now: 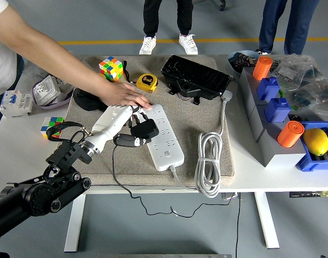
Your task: Put the plug near the board,insert it into the board,press the button,pull the plug out
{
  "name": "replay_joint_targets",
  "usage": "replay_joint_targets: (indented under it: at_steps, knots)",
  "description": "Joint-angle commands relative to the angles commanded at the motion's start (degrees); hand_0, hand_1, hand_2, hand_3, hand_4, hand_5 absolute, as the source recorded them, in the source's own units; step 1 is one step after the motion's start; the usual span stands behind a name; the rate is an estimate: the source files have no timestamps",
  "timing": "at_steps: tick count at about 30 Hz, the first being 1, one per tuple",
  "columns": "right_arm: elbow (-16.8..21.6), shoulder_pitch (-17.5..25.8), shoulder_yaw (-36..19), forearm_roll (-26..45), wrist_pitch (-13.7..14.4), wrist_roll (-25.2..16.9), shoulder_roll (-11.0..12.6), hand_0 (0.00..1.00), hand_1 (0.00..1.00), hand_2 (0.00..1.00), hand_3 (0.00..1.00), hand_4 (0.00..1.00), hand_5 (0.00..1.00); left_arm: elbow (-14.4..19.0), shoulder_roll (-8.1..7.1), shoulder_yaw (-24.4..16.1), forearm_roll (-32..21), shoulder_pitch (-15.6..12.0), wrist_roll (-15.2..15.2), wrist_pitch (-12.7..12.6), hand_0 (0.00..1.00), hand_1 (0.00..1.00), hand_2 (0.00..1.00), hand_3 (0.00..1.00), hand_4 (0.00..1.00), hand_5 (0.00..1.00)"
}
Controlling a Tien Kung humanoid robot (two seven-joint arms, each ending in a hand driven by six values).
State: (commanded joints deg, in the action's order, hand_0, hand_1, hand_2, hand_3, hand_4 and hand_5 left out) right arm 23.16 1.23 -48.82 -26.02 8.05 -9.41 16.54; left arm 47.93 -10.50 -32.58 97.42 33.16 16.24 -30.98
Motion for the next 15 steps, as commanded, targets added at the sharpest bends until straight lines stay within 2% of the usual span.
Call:
replay_joint_targets:
  at_steps: [15]
  knots:
    - [0.24, 0.06, -0.28, -0.29, 0.0, -0.03, 0.07, 0.602, 0.608, 0.546, 0.545, 0.75, 0.26, -0.54, 0.05, 0.45, 0.45, 0.02, -0.13, -0.18, 0.246, 0.326, 0.357, 0.52, 0.846, 0.065]
